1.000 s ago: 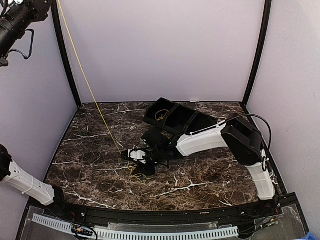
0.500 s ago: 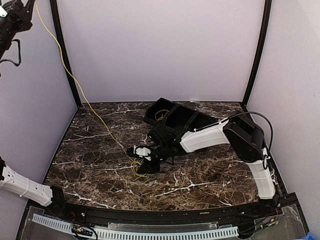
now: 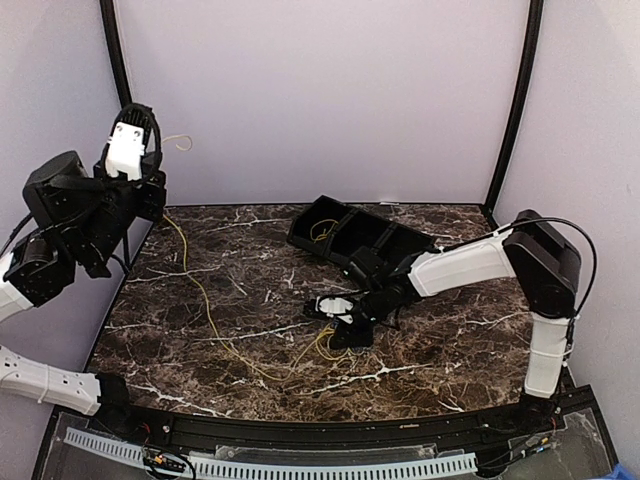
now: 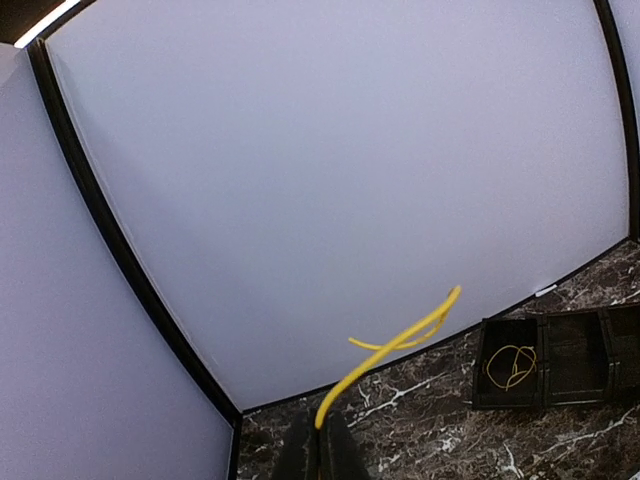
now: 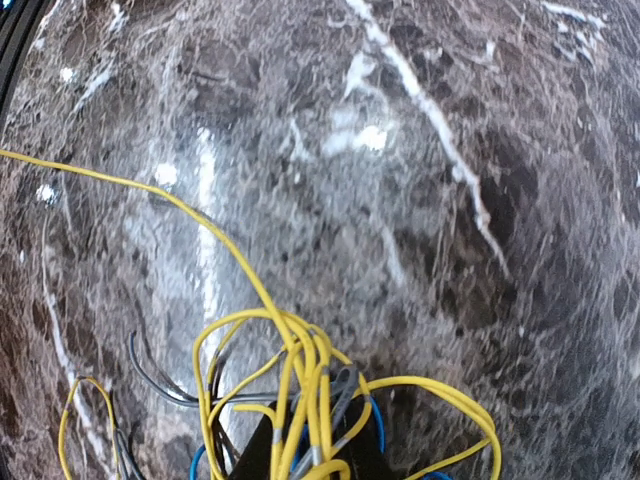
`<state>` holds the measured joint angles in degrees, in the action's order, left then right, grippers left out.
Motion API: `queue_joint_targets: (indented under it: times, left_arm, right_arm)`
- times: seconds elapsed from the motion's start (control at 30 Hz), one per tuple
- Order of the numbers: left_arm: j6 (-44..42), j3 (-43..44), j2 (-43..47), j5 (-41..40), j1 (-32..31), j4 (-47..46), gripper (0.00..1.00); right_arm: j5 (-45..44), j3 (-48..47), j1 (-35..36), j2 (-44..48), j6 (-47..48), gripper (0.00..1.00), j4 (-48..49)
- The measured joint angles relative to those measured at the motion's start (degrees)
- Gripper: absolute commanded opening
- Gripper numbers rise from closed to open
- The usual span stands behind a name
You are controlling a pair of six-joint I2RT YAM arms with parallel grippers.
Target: Untangle the cables
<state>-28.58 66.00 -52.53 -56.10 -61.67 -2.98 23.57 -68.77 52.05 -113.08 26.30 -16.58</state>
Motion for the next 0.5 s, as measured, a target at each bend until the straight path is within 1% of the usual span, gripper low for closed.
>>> queue_joint_targets:
  times: [0.1,0.17,0.23,0.27,0.33,0.4,0.5]
  left_arm:
    - [11.93,-3.37,2.12,0.98,3.43,9.64,0.0]
    - [19.76,-5.53,2.75,3.96,6.12,14.84,0.05]
    - [27.26,-8.26,2.25,8.22,8.48,19.32,0.19]
    - [30.29,-9.55,1.27,10.47,9.03,21.03,0.31]
    - [35.54,-11.21,-2.36,15.69,9.4,23.82,0.41]
    - [39.58,-11.52,-7.93,20.9,9.4,25.53,0.46]
    - [43.17,-11.52,-14.56,27.21,9.4,27.08,0.53]
  right_arm:
    - [-1.14,2.91,-0.33,3.02,-0.04,0.13,-2.56]
    - [-1.6,3.98,-0.33,4.33,-0.04,0.1,-3.69]
    - [-2.1,4.55,-0.37,5.44,-0.09,0.1,-4.61]
    - [-2.4,4.57,-0.42,5.81,-0.22,0.09,-4.92]
    - [-2.8,4.55,-0.52,6.27,-0.24,0.09,-4.96]
    - [-3.04,4.5,-0.57,6.34,-0.26,0.09,-5.05]
    - [-3.23,4.5,-0.63,6.34,-0.26,0.09,-5.55]
